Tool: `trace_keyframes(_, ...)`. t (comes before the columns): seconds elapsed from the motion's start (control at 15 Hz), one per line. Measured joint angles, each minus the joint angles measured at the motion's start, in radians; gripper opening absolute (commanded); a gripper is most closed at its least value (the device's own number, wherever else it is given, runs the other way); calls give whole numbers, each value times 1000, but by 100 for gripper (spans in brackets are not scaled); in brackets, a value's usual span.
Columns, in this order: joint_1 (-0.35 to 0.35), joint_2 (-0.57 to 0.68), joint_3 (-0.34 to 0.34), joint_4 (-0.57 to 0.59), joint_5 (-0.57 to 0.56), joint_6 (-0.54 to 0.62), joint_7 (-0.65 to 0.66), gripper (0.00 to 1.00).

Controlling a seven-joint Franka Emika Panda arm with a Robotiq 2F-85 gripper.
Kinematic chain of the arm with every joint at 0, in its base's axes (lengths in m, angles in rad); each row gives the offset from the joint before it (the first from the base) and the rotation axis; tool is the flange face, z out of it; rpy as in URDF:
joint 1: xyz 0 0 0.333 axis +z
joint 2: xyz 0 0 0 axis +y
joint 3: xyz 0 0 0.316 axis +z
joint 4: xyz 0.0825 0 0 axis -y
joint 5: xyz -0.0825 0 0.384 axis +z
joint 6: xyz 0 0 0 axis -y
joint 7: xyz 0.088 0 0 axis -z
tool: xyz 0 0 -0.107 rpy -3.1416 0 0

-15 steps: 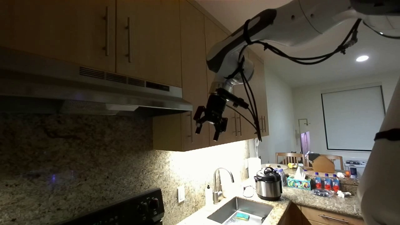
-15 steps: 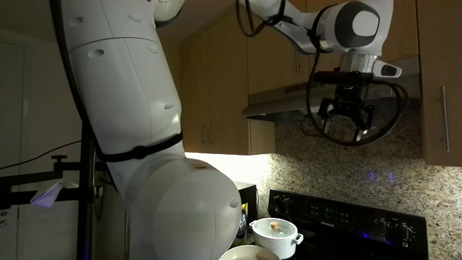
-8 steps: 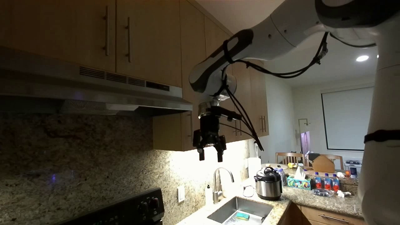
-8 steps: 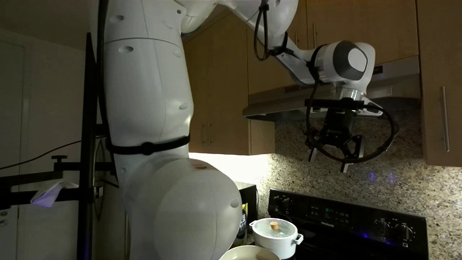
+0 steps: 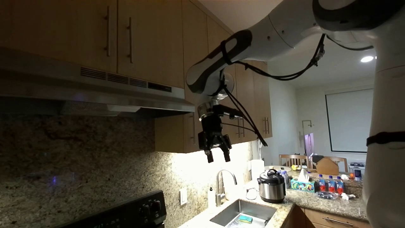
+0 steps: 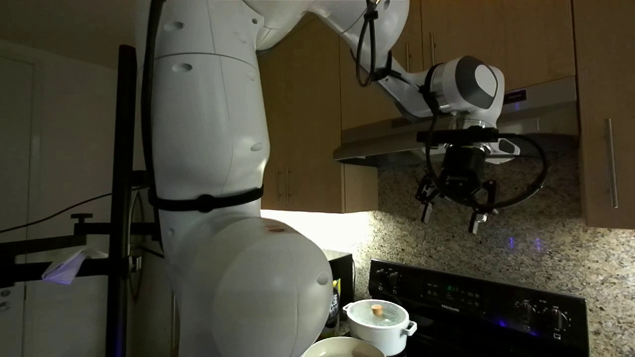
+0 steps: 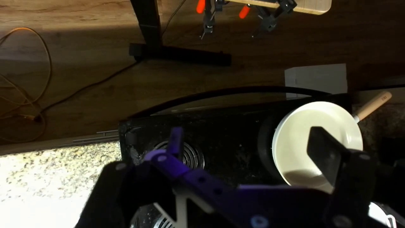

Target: Switch off the light above the stove

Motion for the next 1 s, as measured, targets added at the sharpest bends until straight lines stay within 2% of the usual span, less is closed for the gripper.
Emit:
trace_keyframes(0.2, 0, 7, 4, 0, 1, 13, 0, 100)
trace_keyframes(0.73, 11, -3, 48, -81, 8, 272, 114, 100)
trace_keyframes(1.0, 11, -52, 51, -146, 16, 312, 166, 100)
